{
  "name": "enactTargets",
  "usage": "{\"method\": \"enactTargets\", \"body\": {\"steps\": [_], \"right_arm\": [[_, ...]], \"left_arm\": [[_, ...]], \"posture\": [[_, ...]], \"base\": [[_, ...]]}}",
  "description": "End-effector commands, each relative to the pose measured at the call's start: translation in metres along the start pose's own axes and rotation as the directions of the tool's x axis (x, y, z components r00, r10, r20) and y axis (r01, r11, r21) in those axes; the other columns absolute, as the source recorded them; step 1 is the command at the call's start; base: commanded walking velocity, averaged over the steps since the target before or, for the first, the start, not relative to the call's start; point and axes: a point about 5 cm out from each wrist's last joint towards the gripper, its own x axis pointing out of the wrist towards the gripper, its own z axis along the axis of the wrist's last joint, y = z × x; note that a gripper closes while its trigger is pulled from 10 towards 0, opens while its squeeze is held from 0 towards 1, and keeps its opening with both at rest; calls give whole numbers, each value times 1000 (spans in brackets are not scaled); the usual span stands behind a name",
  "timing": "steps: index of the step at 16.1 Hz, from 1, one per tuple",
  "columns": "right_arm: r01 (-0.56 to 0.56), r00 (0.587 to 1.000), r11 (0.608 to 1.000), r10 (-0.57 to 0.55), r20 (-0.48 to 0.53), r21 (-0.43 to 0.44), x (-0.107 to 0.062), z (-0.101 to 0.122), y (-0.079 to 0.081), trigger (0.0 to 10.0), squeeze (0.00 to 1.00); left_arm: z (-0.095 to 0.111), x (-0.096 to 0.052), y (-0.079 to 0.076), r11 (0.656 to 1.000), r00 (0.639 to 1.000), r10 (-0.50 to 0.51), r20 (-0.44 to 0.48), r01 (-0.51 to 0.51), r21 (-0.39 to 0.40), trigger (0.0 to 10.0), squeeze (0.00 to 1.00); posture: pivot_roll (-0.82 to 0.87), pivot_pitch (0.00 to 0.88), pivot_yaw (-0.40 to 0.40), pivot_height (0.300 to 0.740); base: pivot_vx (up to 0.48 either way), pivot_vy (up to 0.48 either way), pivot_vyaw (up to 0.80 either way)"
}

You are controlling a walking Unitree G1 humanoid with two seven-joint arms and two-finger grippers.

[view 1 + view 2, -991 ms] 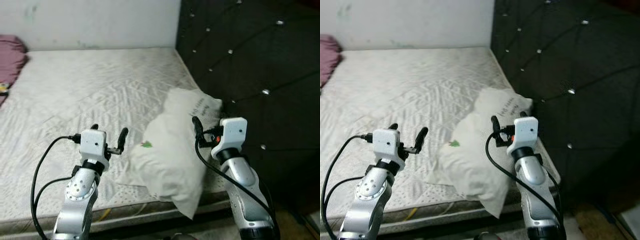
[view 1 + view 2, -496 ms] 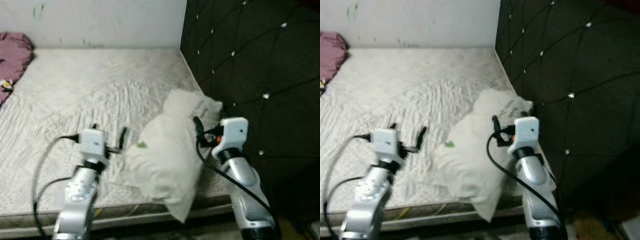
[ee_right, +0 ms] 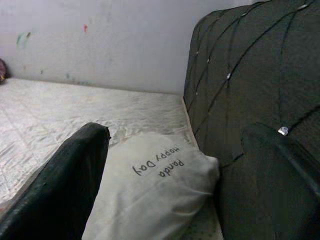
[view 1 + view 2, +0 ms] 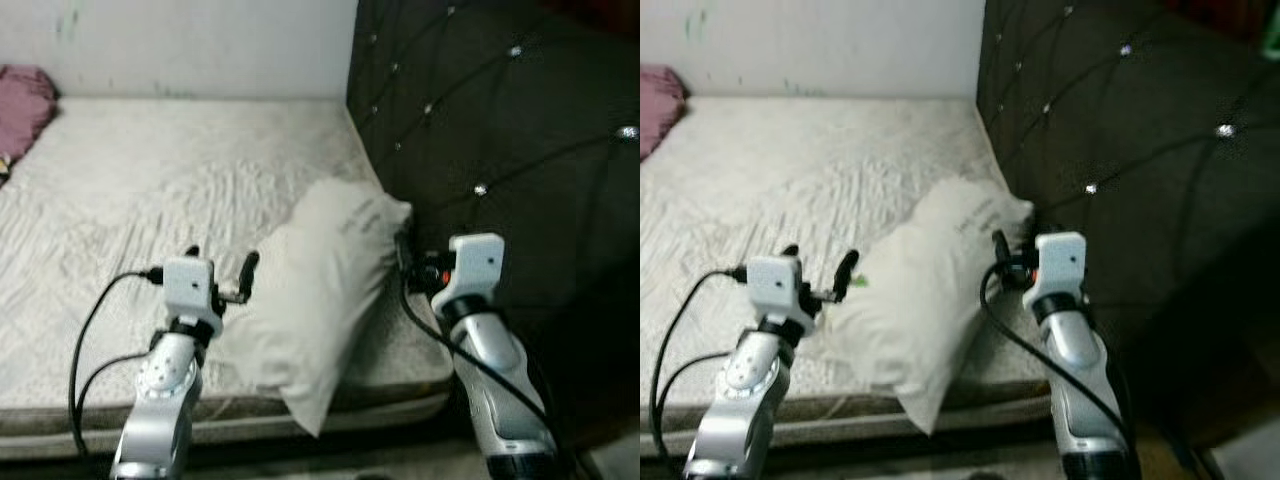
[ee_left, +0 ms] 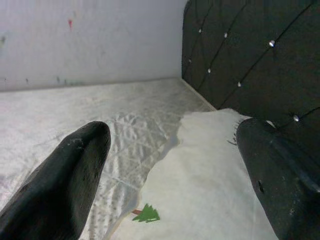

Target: Clean up the room

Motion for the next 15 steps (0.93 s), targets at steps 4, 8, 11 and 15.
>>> {"method": "enactTargets", "body": {"steps": [4,8,11,15], "right_arm": [[-12,999,1000,11,43,22,8,12,0,10000,0],[-11,998,999,9,68,39,15,22,5,10000,0],[1,997,996,-8,83,85,15,25,9,10000,0],[6,997,993,-15,74,119,17,24,10,10000,0]], "left_arm": [[-1,8,6,999,999,40,12,-40,5,10000,0],[7,18,15,998,997,67,46,-67,9,10000,0],[8,18,19,997,997,66,50,-67,24,10000,0],[10,18,28,993,992,108,66,-111,37,10000,0]], "posture": [[-62,0,-48,740],[-58,0,-44,740],[-42,0,-35,740],[-28,0,-39,740]], "base": [[0,0,0],[0,0,0],[0,0,0],[0,0,0]]}}
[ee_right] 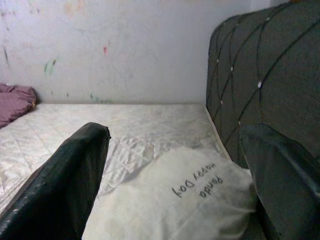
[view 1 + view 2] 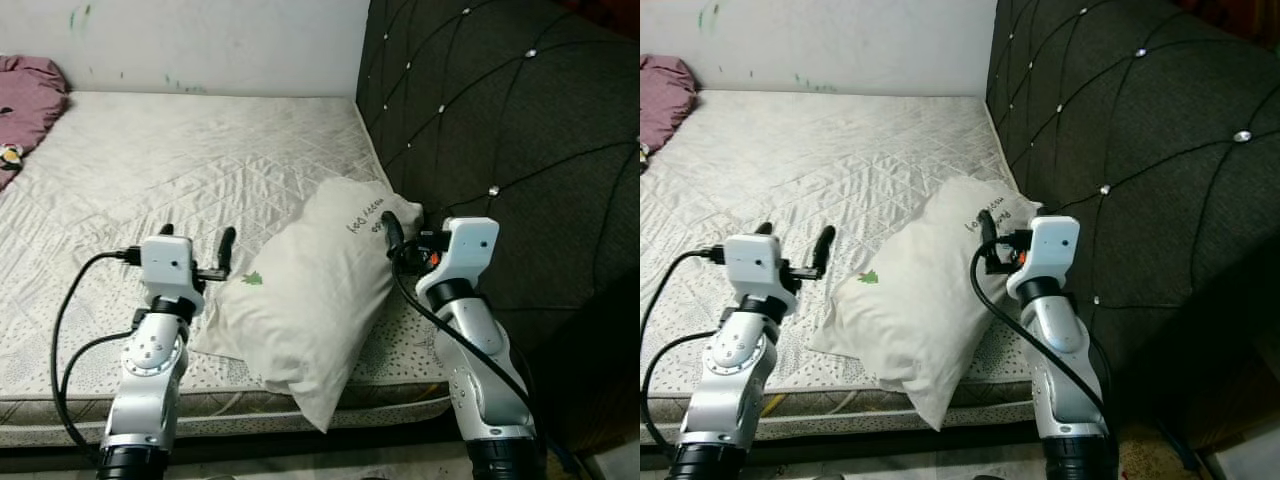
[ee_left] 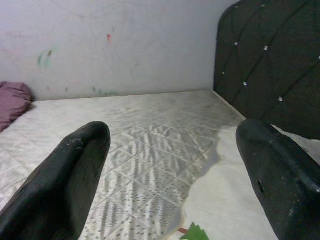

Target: Clean up the room

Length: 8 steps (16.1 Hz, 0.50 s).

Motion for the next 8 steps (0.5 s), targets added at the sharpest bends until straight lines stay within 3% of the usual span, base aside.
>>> {"method": "enactTargets", "body": {"steps": [1,5,7,8], "right_arm": [[8,1000,1000,-8,26,-12,6,8,-5,10000,0],[10,1000,1000,-10,14,-9,9,8,-11,10000,0],[-11,985,999,17,-171,37,-1,-19,-12,10000,0],[-21,974,1000,21,-224,0,-3,-25,-13,10000,0]], "left_arm": [[2,3,3,1000,1000,20,9,-20,1,10000,0],[3,3,0,1000,1000,21,16,-21,-5,10000,0],[-1,2,-1,999,1000,30,9,-30,-15,10000,0],[0,2,-1,999,1000,28,12,-28,-17,10000,0]], "posture": [[-24,0,-45,740],[-21,0,-56,740],[-28,0,-56,740],[-32,0,-55,740]], "base": [[0,0,0],[0,0,0],[0,0,0],[0,0,0]]}}
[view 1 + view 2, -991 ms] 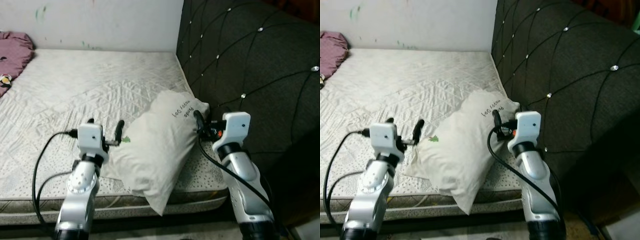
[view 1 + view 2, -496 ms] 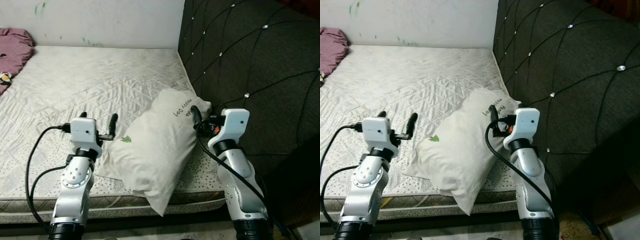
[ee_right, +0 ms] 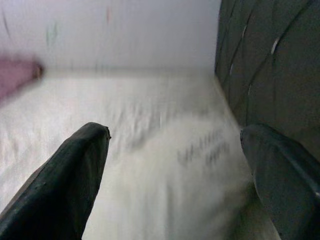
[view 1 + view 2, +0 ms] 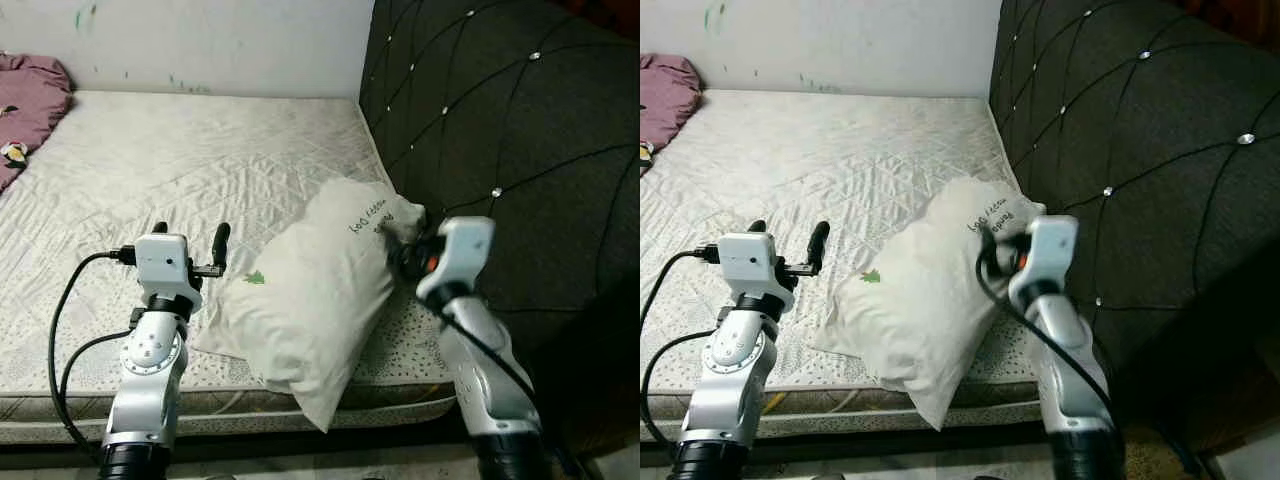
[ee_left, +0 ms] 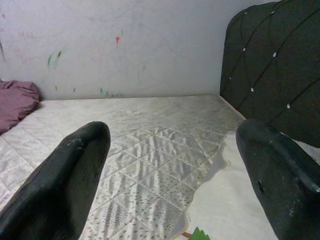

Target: Clean up the room

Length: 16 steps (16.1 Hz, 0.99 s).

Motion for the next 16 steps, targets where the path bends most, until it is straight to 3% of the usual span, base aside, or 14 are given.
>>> {"method": "enactTargets", "body": {"steps": [1,3,6,8,11,13,16], "right_arm": [[14,994,997,-23,-106,-81,-3,-13,-7,10000,0],[24,997,988,-36,-72,-155,-14,-17,-10,10000,0],[49,999,994,-49,0,-98,-19,-19,-15,10000,0],[103,994,993,-101,40,-50,-17,-12,-22,10000,0],[91,995,995,-90,53,-28,-18,-18,-13,10000,0],[106,993,994,-107,55,7,-23,-25,-6,10000,0],[92,994,996,-92,62,12,-23,-23,-4,10000,0]], "left_arm": [[2,-1,-1,1000,1000,1,5,-1,0,10000,0],[2,-5,3,1000,1000,-3,-5,3,8,10000,0],[-11,-19,4,999,998,24,-63,-26,-24,10000,0],[-17,-25,-4,996,996,39,-82,-45,-77,10000,0],[-25,-28,-9,991,992,47,-119,-61,-122,10000,0],[-28,-30,-4,986,987,40,-153,-63,-152,10000,0],[-27,-32,-5,989,987,18,-159,-41,-144,10000,0]], "posture": [[-37,0,-56,740],[-44,0,-63,740],[-43,0,-74,740],[-49,0,-89,740],[-61,0,-65,740],[-68,0,-31,740],[-59,0,-49,740]], "base": [[0,0,0],[0,0,0],[0,0,0],[0,0,0],[0,0,0],[0,0,0],[0,0,0]]}}
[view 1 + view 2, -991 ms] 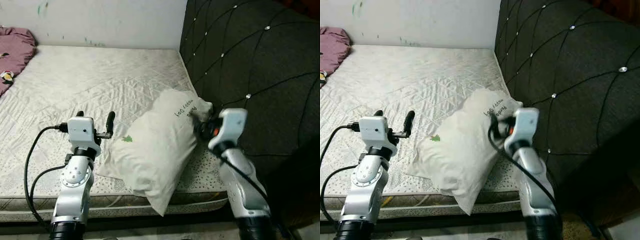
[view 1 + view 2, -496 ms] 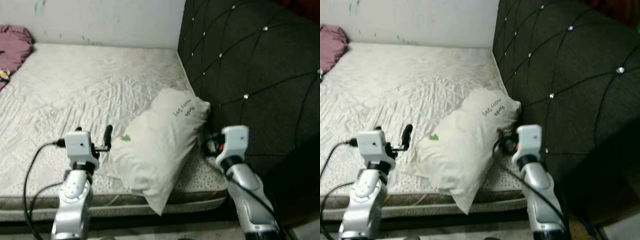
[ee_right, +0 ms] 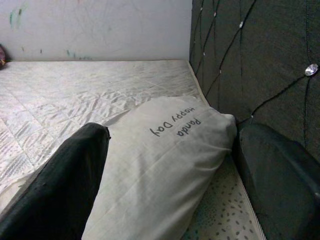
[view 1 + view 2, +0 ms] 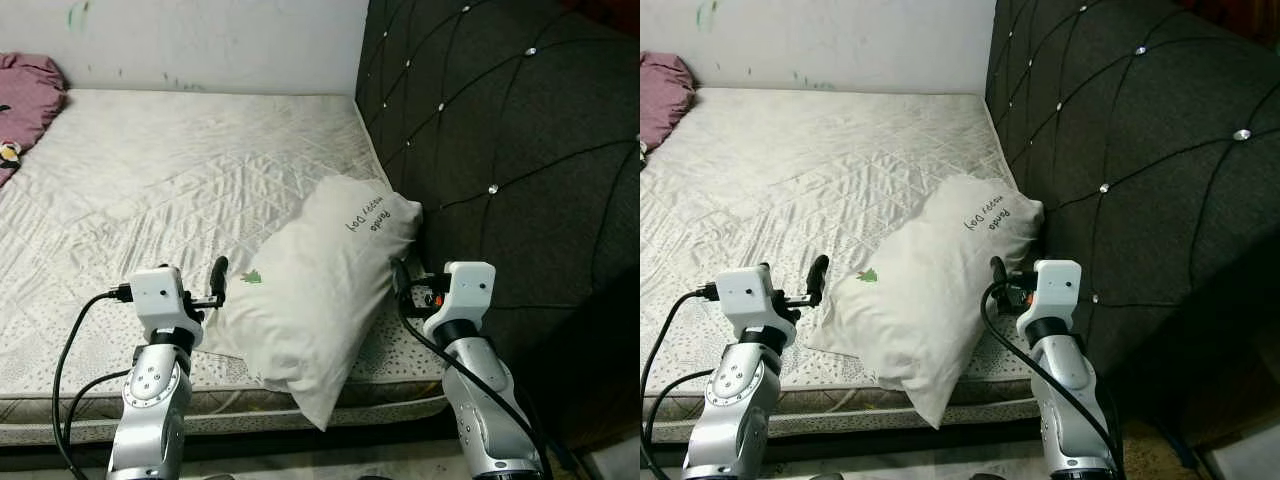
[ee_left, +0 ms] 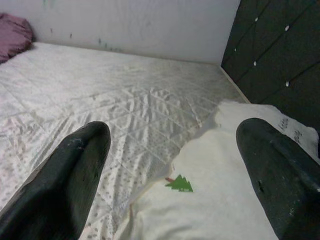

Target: Clean up the room

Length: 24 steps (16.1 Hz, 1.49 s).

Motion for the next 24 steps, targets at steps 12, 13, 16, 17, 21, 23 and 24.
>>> {"method": "enactTargets", "body": {"steps": [12,13,16,17,21,23,24], "right_arm": [[-75,997,997,74,13,10,-1,9,10,10000,0],[-79,997,997,79,16,15,-2,9,10,10000,0],[-105,994,994,105,20,26,-2,11,12,10000,0],[-119,993,992,118,19,31,-1,11,13,10000,0],[-108,994,994,109,-15,19,-2,8,14,10000,0],[-130,991,991,131,-27,28,-2,6,15,10000,0],[-140,990,990,141,-31,23,-2,6,16,10000,0]], "left_arm": [[15,-7,-2,1000,1000,-5,11,5,23,10000,0],[17,-5,-4,1000,1000,-9,17,9,22,10000,0],[20,-6,-4,1000,1000,-11,22,11,22,10000,0],[21,-7,-3,1000,999,-18,28,17,21,10000,0],[24,-7,-1,999,999,-20,40,18,31,10000,0],[28,-5,-3,999,998,-25,50,23,28,10000,0],[27,-5,-3,999,998,-25,50,24,28,10000,0]], "posture": [[-35,52,-93,656],[-33,54,-93,646],[-28,60,-94,626],[-28,60,-94,626],[-25,65,-100,626],[-24,63,-102,626],[-23,61,-101,626]], "base": [[0,0,0],[0,0,0],[0,0,0],[0,0,0],[0,0,0],[251,0,0],[255,0,0]]}}
